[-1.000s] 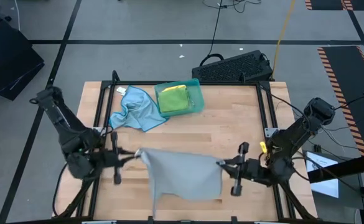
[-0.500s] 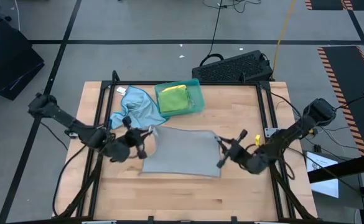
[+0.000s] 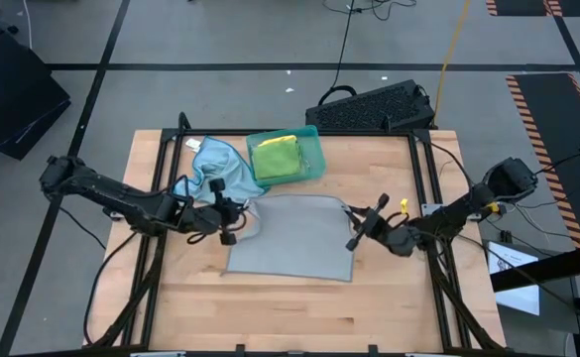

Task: Fold microfiber towels
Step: Fold the gray microfiber cloth

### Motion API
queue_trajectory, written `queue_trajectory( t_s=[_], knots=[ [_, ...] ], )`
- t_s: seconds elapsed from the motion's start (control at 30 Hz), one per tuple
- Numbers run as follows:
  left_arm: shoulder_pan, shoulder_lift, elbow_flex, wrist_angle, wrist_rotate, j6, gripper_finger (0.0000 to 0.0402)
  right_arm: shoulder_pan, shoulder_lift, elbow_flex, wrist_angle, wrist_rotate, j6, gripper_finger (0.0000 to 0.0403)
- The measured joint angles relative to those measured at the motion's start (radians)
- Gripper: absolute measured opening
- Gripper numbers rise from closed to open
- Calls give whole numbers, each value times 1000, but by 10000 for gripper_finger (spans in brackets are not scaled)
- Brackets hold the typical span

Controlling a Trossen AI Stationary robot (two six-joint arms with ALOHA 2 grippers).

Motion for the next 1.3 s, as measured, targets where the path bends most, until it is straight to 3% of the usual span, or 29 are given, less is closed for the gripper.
queue_trajectory(
  t_s=[0.13,0.23,0.33,0.6,0.93,1.07,1.3],
  knots=[
    [20,0,0,-44,-32,181,5,-24,0,-66,4,-47,127,11],
    [31,0,0,-48,-141,211,12,-35,0,-103,27,-45,224,11],
    [51,0,1,-55,-167,215,19,-46,0,-127,67,-47,260,11],
    [76,0,1,-60,85,141,8,-53,0,-135,49,-99,275,35],
    [93,0,1,-105,91,100,6,-53,0,-135,-29,-123,332,129],
    [110,0,1,-98,88,98,19,-53,0,-135,-81,-71,356,168],
    [120,0,1,-99,128,98,5,-55,0,-122,-81,-67,498,194]
  ],
)
